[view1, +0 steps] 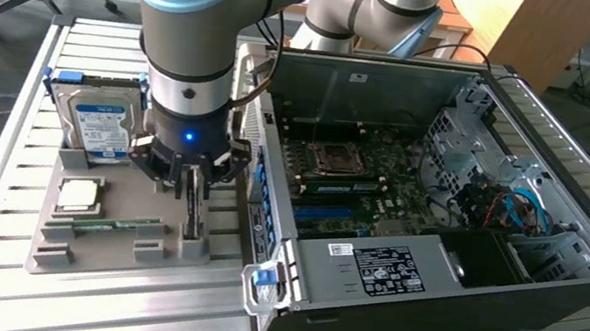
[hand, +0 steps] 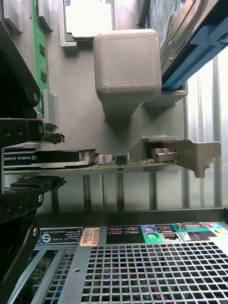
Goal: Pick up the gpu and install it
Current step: 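Pick up the gpu and move the gpu toward the slot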
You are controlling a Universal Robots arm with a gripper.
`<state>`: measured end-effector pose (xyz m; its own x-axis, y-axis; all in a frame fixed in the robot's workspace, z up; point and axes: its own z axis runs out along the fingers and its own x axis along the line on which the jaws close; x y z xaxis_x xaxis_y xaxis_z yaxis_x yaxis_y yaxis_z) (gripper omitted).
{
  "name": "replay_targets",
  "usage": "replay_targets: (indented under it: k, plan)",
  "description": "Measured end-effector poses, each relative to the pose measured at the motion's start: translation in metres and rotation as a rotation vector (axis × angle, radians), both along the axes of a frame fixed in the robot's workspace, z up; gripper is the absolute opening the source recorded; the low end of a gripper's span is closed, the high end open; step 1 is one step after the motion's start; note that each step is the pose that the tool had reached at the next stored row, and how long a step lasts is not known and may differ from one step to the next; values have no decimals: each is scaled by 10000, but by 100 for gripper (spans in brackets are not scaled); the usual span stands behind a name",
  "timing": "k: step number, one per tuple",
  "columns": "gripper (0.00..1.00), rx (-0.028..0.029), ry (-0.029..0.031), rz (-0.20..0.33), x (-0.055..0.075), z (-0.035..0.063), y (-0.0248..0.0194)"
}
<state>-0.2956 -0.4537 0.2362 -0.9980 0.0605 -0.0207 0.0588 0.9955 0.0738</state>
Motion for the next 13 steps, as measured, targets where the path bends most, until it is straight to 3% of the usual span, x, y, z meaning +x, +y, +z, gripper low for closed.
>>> replay_targets:
  k: [13]
  plan:
    - [42,6,-2,-1,14,-11,0]
